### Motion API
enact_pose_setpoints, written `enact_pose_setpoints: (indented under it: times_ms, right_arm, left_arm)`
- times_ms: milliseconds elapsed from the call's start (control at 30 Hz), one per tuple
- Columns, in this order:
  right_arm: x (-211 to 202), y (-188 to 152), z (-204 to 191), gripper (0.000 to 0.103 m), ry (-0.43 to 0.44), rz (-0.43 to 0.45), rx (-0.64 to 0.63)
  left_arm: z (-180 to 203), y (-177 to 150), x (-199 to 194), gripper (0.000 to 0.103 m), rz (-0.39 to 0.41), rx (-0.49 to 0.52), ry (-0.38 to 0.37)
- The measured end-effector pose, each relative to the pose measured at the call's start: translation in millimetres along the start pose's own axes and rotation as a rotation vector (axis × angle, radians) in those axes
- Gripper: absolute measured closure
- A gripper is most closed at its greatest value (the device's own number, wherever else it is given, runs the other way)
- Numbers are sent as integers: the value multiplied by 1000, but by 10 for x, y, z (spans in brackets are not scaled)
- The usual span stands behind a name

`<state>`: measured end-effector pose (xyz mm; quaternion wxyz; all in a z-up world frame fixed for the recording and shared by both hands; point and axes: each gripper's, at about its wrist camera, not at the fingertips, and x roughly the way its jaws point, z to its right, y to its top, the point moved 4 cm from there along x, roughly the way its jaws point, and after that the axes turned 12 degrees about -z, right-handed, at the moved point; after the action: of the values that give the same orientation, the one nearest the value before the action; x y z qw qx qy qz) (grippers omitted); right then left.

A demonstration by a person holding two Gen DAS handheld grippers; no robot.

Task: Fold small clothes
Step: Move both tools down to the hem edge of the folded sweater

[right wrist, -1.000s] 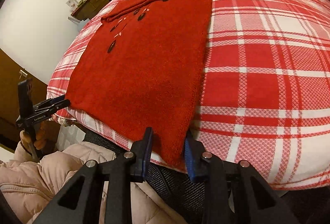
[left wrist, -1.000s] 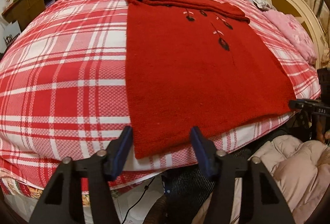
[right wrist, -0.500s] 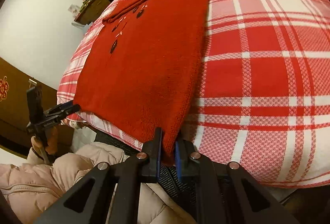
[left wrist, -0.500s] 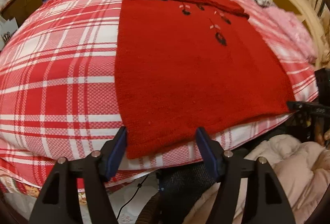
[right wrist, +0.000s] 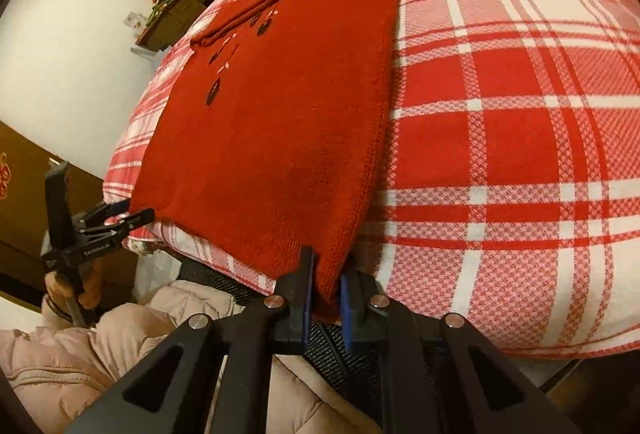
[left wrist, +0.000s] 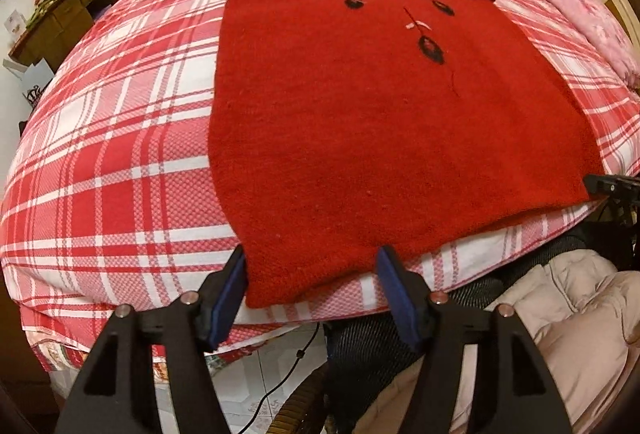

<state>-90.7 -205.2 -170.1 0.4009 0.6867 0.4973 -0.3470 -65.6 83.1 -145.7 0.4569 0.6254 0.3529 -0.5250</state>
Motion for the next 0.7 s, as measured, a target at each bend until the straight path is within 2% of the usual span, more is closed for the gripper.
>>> enact_pose_setpoints:
  times_ms: [133, 167, 333, 433, 500, 567, 600, 667, 700]
  right_arm:
    - [3, -1, -43, 64, 43, 5, -20]
    - [3, -4, -58, 62, 44, 8, -26]
    - [15, -12, -110, 62, -2, 12, -64]
    - [30, -3, -108, 62, -4, 14, -67]
    - [34, -3, -117, 62, -8, 13, -73]
    - [45, -3, -131, 66, -26, 12, -81]
    - [51, -3, -136, 71, -47, 12, -86]
    - [54, 1, -132, 81, -77, 16, -92]
    - [54, 5, -126, 87, -82, 18, -90]
  left_arm:
    - [28, 11, 7, 32, -11, 4, -11]
    - [31, 19, 2, 32, -13, 3, -19]
    - [72, 35, -11, 31, -15, 4, -70]
    - [72, 35, -39, 19, -9, -3, -144]
    - [50, 40, -59, 18, 1, -21, -191]
    - [14, 47, -47, 18, 0, -46, -223]
    - [-21, 48, -26, 19, -3, -68, -239]
    - [-49, 37, -2, 33, -7, -95, -282]
    - [-58, 39, 1, 55, -15, -106, -315]
